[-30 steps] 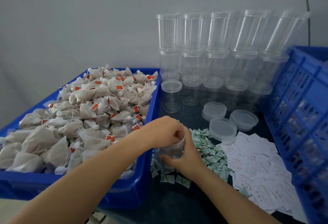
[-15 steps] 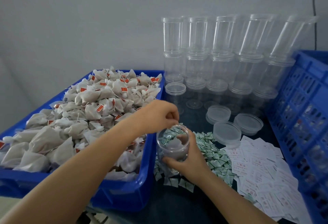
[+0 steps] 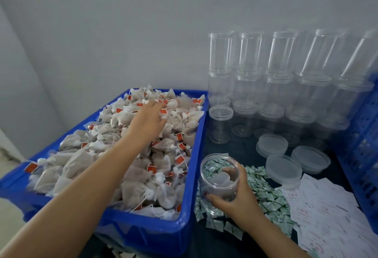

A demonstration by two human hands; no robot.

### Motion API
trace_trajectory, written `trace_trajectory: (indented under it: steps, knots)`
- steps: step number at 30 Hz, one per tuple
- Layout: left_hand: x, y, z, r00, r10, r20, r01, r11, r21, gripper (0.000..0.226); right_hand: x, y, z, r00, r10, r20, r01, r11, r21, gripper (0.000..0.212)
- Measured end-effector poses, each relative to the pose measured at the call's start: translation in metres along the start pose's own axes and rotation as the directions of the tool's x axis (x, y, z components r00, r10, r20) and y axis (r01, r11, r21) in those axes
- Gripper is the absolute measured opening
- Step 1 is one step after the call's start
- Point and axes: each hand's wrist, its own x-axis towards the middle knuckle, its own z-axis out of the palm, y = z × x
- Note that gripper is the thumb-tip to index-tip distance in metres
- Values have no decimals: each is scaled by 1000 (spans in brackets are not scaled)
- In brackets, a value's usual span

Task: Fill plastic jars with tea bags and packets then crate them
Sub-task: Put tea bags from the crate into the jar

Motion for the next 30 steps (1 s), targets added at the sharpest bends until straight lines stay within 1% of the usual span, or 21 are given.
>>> trace_trajectory:
  steps: [3, 5, 8, 10, 14, 19, 23, 25, 28, 30]
  knots:
    - [-3, -5, 15, 997, -60, 46, 58, 997, 43, 48, -1, -1, 0, 1000, 7, 4, -7, 1000, 10, 101]
    - [-8, -8, 23, 993, -101, 56, 94, 990, 105, 48, -2, 0, 0, 1000, 10, 3, -10, 1000, 19, 100]
    - [-17, -17, 29, 992, -121, 47, 108, 971, 214, 50, -2, 0, 0, 1000, 8, -5, -8, 1000, 6, 96]
    - [-19, -22, 28, 992, -116, 54, 99, 961, 258, 51, -2, 0, 1, 1000, 16, -11, -16, 1000, 15, 96]
    - [-21, -23, 28, 994, -83, 64, 60, 950, 307, 45, -2, 0, 1, 1000, 5, -16, -5, 1000, 11, 96]
    - [-23, -26, 28, 999, -20, -42, 33, 946, 323, 20, -3, 1, 0, 1000, 13, -20, -13, 1000, 1, 98]
    - [-23, -25, 27, 996, -3, -90, 31, 949, 314, 14, -3, 1, 1, 1000, 17, -24, -17, 1000, -1, 99]
    - [-24, -24, 29, 998, -18, -60, 37, 939, 341, 17, -4, 1, 1, 999, 25, -23, -25, 1000, 1, 99]
    - [-23, -23, 31, 999, -46, 3, 40, 909, 415, 33, -4, 0, 0, 999, 32, -13, -32, 999, -2, 100]
    - [-22, -21, 32, 999, -47, 14, 35, 887, 461, 33, -3, 0, 0, 999, 38, -12, -38, 999, 1, 101]
